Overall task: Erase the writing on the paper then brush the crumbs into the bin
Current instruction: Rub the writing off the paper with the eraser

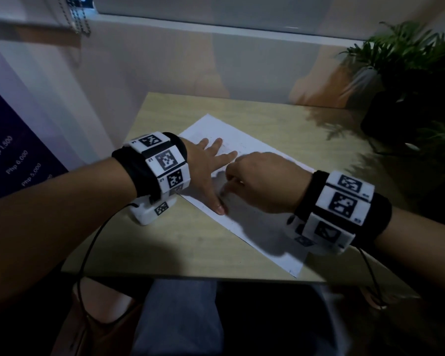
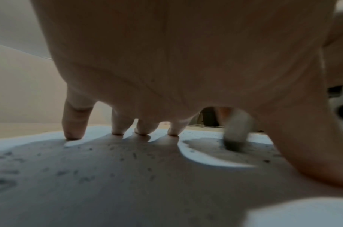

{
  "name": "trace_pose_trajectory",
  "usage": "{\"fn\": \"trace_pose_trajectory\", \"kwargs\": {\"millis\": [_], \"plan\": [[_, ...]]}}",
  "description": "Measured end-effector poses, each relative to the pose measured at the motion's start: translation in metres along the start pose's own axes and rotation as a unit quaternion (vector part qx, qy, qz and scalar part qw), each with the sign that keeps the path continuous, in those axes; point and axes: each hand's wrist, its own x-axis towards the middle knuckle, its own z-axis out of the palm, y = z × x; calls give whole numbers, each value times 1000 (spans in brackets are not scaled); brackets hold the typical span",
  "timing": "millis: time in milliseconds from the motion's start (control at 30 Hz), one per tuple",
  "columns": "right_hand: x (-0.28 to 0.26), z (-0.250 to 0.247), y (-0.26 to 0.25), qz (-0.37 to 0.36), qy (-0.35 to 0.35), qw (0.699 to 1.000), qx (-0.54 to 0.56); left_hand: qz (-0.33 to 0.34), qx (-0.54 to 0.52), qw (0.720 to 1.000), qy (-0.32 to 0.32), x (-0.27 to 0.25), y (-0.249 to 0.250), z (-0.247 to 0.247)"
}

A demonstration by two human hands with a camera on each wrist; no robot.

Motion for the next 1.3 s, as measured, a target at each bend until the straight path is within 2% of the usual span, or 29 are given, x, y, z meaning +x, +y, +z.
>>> {"fn": "trace_pose_trajectory", "kwargs": {"millis": [33, 100, 233, 333, 433, 533, 700, 800, 900, 1000, 1133, 1233, 1300], "plan": [[0, -4, 3, 7, -24, 999, 29, 1, -2, 1000, -1, 0, 0, 0], [7, -10, 17, 35, -43, 998, 19, 2, 1, 1000, -1, 0, -2, 1], [22, -11, 42, 113, -11, 992, -47, -7, 12, 1000, 0, -2, -1, 0], [17, -1, 26, 67, 18, 992, -109, 0, 4, 1000, -2, -1, -1, 0], [5, 0, 14, 18, -1, 999, -44, 5, -3, 1000, -3, 1, -3, 0], [10, -10, 30, 55, -33, 998, -6, 1, 6, 1000, -4, 0, -2, 2], [26, -10, 51, 132, 15, 987, -96, -4, 18, 1000, 3, -4, 0, 1], [22, -4, 37, 103, 15, 990, -92, -1, 10, 1000, 1, -2, -2, 1], [20, -7, 33, 82, -12, 996, -39, 3, 8, 1000, -4, 0, -2, 1], [31, -16, 53, 120, -22, 992, -18, 1, 16, 1000, -7, 0, -3, 1], [40, -18, 62, 151, -12, 987, -62, 0, 18, 1000, -6, -3, -3, 1], [34, -11, 50, 113, -14, 990, -88, -6, 20, 1000, -2, -2, -2, 1], [28, -11, 47, 94, -34, 994, -37, -7, 20, 1000, 1, -2, -2, 2]]}}
